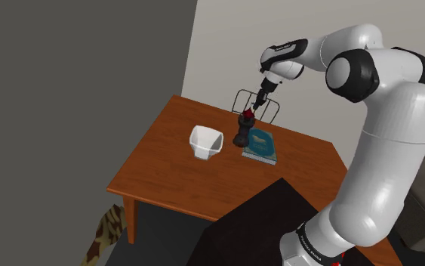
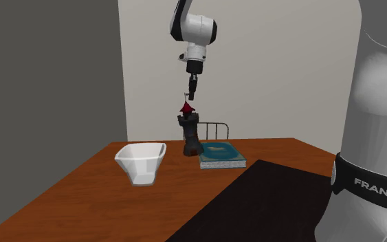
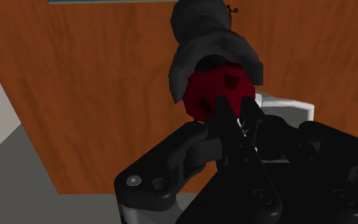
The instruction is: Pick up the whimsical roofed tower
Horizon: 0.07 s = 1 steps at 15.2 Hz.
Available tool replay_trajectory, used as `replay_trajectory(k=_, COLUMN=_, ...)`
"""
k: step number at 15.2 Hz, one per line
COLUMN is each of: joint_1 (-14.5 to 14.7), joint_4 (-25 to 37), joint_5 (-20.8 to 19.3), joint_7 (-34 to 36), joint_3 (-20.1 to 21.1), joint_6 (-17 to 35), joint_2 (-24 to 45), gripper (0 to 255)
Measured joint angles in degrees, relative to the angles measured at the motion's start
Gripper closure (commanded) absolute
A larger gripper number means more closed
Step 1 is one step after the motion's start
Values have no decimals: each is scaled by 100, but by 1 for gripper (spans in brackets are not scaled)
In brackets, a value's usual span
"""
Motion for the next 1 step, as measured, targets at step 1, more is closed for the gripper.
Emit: replay_trajectory(k=1, joint_1=1, joint_4=16, joint_5=-17, joint_7=9, joint_3=-9, joint_6=-38, joint_2=-25, gripper=255)
